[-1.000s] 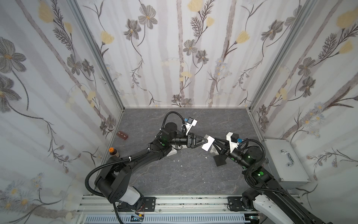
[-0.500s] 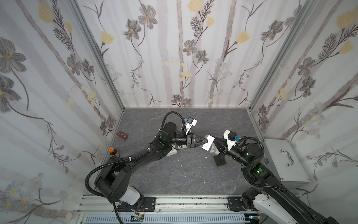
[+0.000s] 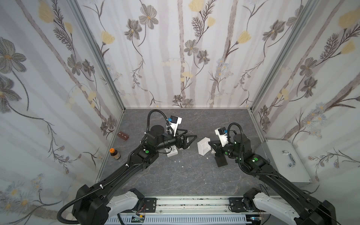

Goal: Take the necklace out of the lift-off lid jewelry box
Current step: Place the jewelry box at the center of the board.

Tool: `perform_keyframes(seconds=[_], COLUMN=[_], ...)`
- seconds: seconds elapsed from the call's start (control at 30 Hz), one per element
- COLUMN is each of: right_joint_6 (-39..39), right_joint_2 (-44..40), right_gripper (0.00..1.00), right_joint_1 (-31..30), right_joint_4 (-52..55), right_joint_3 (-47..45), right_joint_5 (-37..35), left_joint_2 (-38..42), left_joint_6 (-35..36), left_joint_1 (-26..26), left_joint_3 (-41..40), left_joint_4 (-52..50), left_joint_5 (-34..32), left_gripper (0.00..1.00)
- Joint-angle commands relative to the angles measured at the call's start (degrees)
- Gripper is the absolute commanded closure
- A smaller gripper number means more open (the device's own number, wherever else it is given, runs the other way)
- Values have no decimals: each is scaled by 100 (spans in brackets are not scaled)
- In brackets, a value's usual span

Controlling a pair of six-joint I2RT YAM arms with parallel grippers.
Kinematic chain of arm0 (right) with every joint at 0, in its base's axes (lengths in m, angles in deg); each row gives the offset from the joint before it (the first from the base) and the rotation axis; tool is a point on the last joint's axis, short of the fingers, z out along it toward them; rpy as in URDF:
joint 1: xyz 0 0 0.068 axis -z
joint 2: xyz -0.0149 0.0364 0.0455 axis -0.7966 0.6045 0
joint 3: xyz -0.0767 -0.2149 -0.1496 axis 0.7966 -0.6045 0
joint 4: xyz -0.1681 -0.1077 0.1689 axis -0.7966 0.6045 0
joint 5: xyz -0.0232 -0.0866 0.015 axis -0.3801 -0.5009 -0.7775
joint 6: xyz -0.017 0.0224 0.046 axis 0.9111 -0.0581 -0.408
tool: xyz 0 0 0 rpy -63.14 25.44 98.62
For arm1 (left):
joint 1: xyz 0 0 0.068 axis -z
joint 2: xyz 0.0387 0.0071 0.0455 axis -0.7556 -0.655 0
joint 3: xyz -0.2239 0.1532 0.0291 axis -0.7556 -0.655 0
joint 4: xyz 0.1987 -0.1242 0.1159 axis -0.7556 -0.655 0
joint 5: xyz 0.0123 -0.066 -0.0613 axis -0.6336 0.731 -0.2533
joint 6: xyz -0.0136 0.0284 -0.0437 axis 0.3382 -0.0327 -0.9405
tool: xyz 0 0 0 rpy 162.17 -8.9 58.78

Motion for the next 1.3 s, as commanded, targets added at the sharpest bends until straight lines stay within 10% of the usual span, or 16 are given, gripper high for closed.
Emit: perform_keyframes(seconds=[0.0,0.5,0.7,1.27], right_joint_6=[-399,-1117,-1180,-1823], right_joint_2=[769,2904,2755,1539], right_gripper=[100,93,66,56], right_joint_1=[-10,-81,-89,571], right_joint_4=[1038,1384,1406,1750], right_joint_3=[378,788,768,-44], right_joint_5=[-239,-193,-213,-1907], left_joint_2=[126,685,514,361], left_joint_6=[728,1027,1043,1579], left_joint_1=[-11,2,10,10], left_joint_3=[-80,-828,-886,-803], left_joint_4=[-992,-1099,-914,-1121], left_joint_5=[-910,-1139,-985,-1358], left_gripper=[6,6,7,8])
